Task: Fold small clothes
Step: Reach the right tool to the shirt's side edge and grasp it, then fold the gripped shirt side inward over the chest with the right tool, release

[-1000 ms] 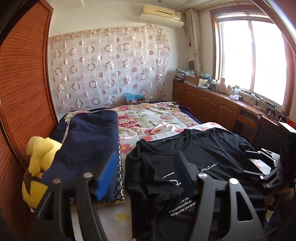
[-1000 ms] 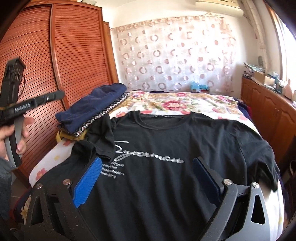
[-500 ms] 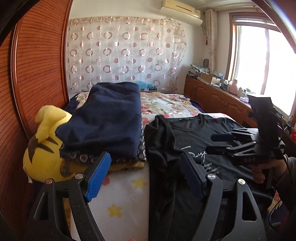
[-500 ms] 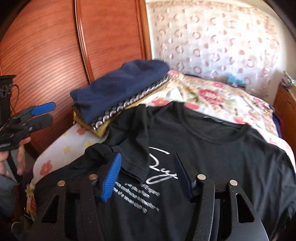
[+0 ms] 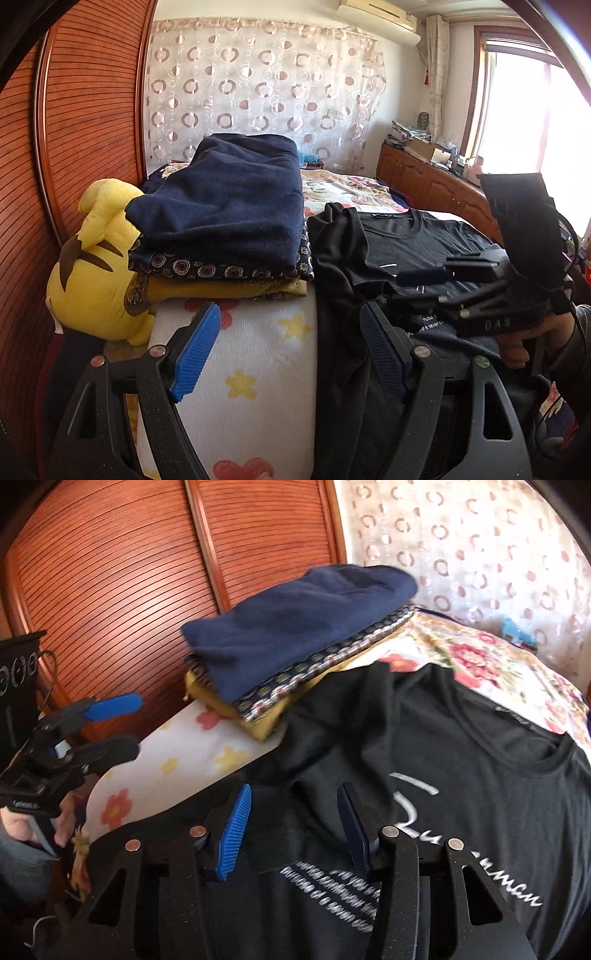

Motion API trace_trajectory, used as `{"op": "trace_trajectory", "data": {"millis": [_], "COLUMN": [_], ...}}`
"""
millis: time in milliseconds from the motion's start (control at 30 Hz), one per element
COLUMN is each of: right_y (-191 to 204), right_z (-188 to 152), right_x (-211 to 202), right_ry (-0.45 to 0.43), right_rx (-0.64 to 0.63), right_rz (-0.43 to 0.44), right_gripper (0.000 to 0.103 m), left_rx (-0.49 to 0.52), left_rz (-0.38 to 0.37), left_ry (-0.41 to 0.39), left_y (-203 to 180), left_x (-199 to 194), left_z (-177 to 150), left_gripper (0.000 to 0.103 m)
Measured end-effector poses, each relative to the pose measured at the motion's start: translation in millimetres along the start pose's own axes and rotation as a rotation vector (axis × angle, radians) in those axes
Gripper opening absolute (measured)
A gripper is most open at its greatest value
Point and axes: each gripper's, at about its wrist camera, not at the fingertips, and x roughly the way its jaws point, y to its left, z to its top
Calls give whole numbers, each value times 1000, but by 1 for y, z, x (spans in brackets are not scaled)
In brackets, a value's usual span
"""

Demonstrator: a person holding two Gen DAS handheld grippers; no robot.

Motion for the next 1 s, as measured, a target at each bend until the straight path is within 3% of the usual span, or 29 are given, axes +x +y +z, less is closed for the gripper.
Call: {"op": "trace_trajectory", "data": {"millis": [100, 167, 233, 467, 800, 1000], "right_y": [9, 12, 12, 6, -2, -4], "right_z": [-5, -8, -10, -18, -25, -18], "right_x": [9, 13, 13, -22, -55, -68], "right_ry": [31, 48, 53, 40, 31, -12], "right_rx": [-28, -50, -55, -62, -60, -51], "right_rz": [21, 22, 19, 29, -26, -72], "right_gripper": [28, 7, 4, 3, 4, 16], "left_rx": [-5, -8, -8, -2, 8, 10], "left_rz": [0, -1, 0, 2, 6, 5], "left_ry": [1, 2, 3, 1, 14, 13], "left_y": [1, 0, 0, -2, -5, -6], "left_x": [0, 1, 1, -3, -2, -3], "left_z": [-3, -3, -4, -6, -7, -7], "left_gripper": [79, 79, 79, 79, 79, 79]}}
